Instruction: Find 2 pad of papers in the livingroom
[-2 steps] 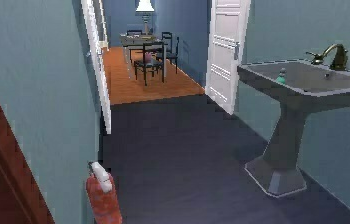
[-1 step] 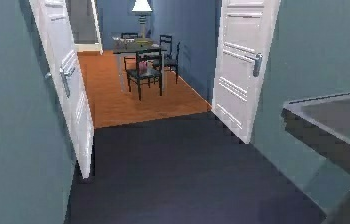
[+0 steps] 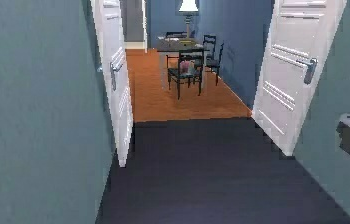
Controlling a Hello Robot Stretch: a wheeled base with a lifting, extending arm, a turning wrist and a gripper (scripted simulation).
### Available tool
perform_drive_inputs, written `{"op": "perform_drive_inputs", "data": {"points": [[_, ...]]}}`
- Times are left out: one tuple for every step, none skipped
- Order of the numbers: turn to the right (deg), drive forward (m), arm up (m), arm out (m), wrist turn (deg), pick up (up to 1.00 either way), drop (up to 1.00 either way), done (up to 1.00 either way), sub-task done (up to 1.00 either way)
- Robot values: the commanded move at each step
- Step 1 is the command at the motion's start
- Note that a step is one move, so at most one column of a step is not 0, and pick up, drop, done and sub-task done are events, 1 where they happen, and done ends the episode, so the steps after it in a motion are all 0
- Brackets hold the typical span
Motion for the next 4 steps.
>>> {"op": "perform_drive_inputs", "data": {"points": [[0.0, 1.00, 0.00, 0.00, 0.0, 0.00, 0.00, 0.00, 0.00], [-3.0, 0.00, 0.00, 0.00, 0.0, 0.00, 0.00, 0.00, 0.00], [0.0, 0.50, 0.00, 0.00, 0.0, 0.00, 0.00, 0.00, 0.00], [-6.0, 0.00, 0.00, 0.00, 0.0, 0.00, 0.00, 0.00, 0.00]]}}
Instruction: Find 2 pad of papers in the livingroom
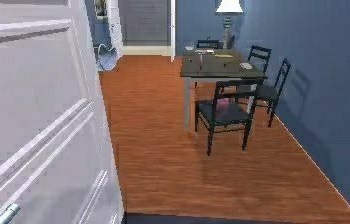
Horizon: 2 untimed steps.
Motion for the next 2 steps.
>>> {"op": "perform_drive_inputs", "data": {"points": [[0.0, 1.00, 0.00, 0.00, 0.0, 0.00, 0.00, 0.00, 0.00], [-3.0, 0.00, 0.00, 0.00, 0.0, 0.00, 0.00, 0.00, 0.00]]}}
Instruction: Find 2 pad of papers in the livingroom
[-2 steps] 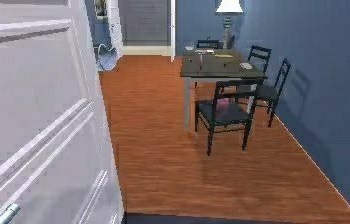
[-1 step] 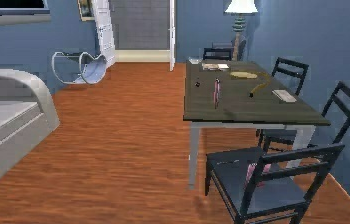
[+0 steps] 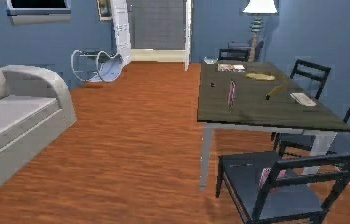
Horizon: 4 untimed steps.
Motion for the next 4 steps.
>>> {"op": "perform_drive_inputs", "data": {"points": [[0.0, 0.35, 0.00, 0.00, 0.0, 0.00, 0.00, 0.00, 0.00], [45.0, 0.00, 0.00, 0.00, 0.0, 0.00, 0.00, 0.00, 0.00], [0.0, 0.00, 0.00, 0.00, 0.0, 0.00, 0.00, 0.00, 1.00], [-21.0, 0.00, 0.00, 0.00, 0.0, 0.00, 0.00, 0.00, 0.00]]}}
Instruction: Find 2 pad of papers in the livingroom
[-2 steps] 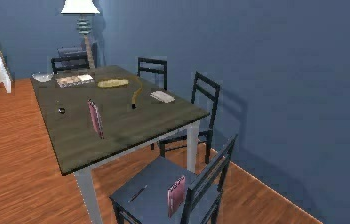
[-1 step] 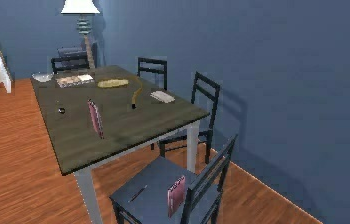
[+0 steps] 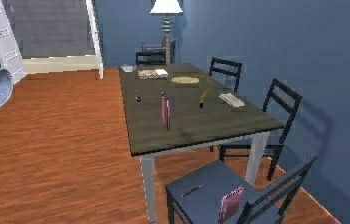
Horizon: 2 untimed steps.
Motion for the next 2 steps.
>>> {"op": "perform_drive_inputs", "data": {"points": [[0.0, 0.20, 0.00, 0.00, 0.0, 0.00, 0.00, 0.00, 0.00], [0.0, 0.00, 0.00, 0.00, 0.0, 0.00, 0.00, 1.00, 0.00]]}}
